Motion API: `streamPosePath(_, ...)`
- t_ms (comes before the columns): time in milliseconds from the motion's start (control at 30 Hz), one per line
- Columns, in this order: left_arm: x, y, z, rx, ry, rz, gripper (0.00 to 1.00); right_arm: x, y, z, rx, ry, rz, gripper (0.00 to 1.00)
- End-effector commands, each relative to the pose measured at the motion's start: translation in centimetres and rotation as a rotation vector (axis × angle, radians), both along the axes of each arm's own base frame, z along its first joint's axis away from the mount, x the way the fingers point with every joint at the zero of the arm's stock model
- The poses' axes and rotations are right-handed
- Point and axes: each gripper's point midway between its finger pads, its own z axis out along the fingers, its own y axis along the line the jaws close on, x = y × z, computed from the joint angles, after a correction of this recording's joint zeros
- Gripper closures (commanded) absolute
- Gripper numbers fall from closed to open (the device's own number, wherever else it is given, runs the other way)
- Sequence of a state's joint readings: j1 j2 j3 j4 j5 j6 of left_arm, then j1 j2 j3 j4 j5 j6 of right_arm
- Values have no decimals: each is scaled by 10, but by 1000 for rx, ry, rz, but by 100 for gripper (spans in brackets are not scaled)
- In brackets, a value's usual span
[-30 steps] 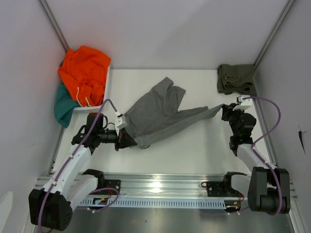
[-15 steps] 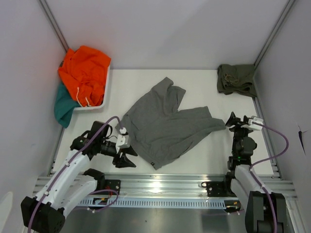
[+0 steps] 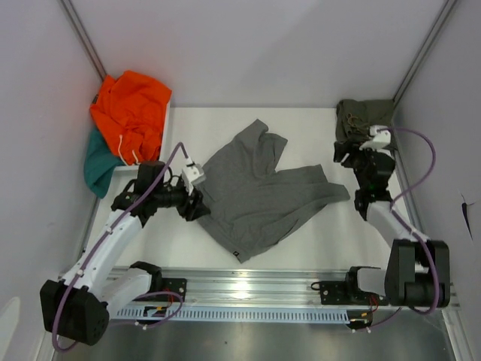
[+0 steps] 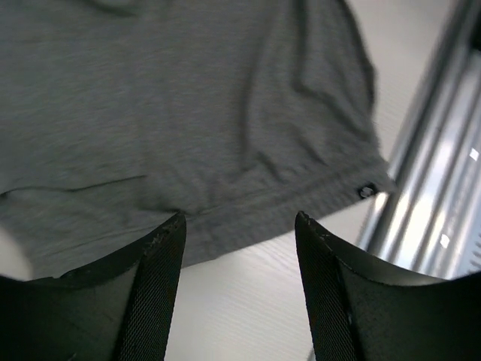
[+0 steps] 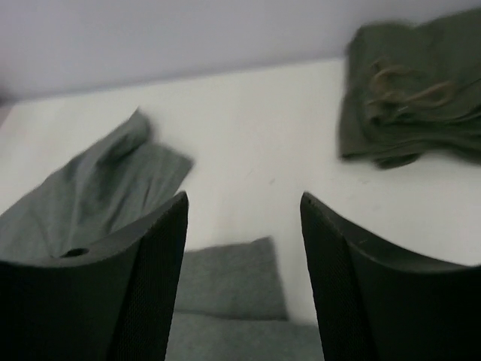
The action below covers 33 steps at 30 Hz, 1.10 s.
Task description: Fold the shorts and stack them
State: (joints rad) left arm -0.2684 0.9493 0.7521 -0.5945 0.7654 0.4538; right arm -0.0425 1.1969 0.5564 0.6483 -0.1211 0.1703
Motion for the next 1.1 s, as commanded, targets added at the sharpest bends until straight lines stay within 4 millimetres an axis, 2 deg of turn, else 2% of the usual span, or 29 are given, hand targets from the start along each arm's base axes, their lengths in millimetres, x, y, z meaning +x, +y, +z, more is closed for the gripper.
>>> streamPosePath(0,55,24,22,16,-55,262,36,20,62,-17,14,155,229,37)
streamPosePath(33,67,39,16,46,-44,334,36,28,71,-41,15,231,256,38)
streamPosePath(67,73,44,19,50,-48,355,35,39,88,-29,5,218,299,38)
streamPosePath(100,78,49,17,56,-31,389,35,46,97,-34,-1,242,320,40)
streamPosePath(133,88,62,10,83,0,443,35,50,105,-47,1,304,336,41)
streamPosePath(167,93,66,11,88,11,464,35,60,113,-73,8,375,350,42)
streamPosePath(200,98,72,11,93,30,494,35,67,122,-79,7,397,366,43)
streamPosePath(233,100,77,0,112,75,510,35,81,135,-67,7,381,386,46)
streamPosePath(333,108,93,-9,141,112,564,36,98,162,-87,37,432,460,51)
streamPosePath(367,109,96,-11,154,114,571,36,103,166,-106,48,474,470,51)
streamPosePath(400,108,98,-14,166,122,577,35,108,171,-109,56,484,482,50)
streamPosePath(433,110,100,-17,179,126,582,35,118,177,-103,57,479,492,49)
streamPosePath(467,110,104,-24,204,149,595,35,122,180,-105,60,483,502,48)
streamPosePath(500,111,106,-27,213,160,601,34,125,182,-121,68,514,507,46)
streamPosePath(533,112,108,-31,219,173,608,34,134,187,-115,68,502,517,46)
streamPosePath(567,115,111,-38,234,194,620,34,138,189,-117,68,508,521,45)
streamPosePath(600,116,113,-43,242,215,627,34,141,191,-134,71,543,521,45)
streamPosePath(633,121,114,-41,240,219,632,34,143,193,-140,71,569,523,45)
streamPosePath(667,121,114,-45,239,245,630,34,153,197,-133,67,550,526,45)
streamPosePath(700,120,112,-55,242,289,624,35,156,199,-136,62,557,521,45)
streamPosePath(733,123,111,-55,239,294,625,36,159,198,-150,46,578,501,44)
streamPosePath(800,124,109,-61,234,320,618,37,168,199,-147,29,563,480,43)
streamPosePath(833,127,118,-61,231,323,645,37,171,196,-152,19,565,460,42)
streamPosePath(900,127,120,-63,231,323,646,37,176,193,-150,8,549,443,40)
streamPosePath(1067,126,118,-65,229,336,635,40,184,190,-156,-46,555,434,40)
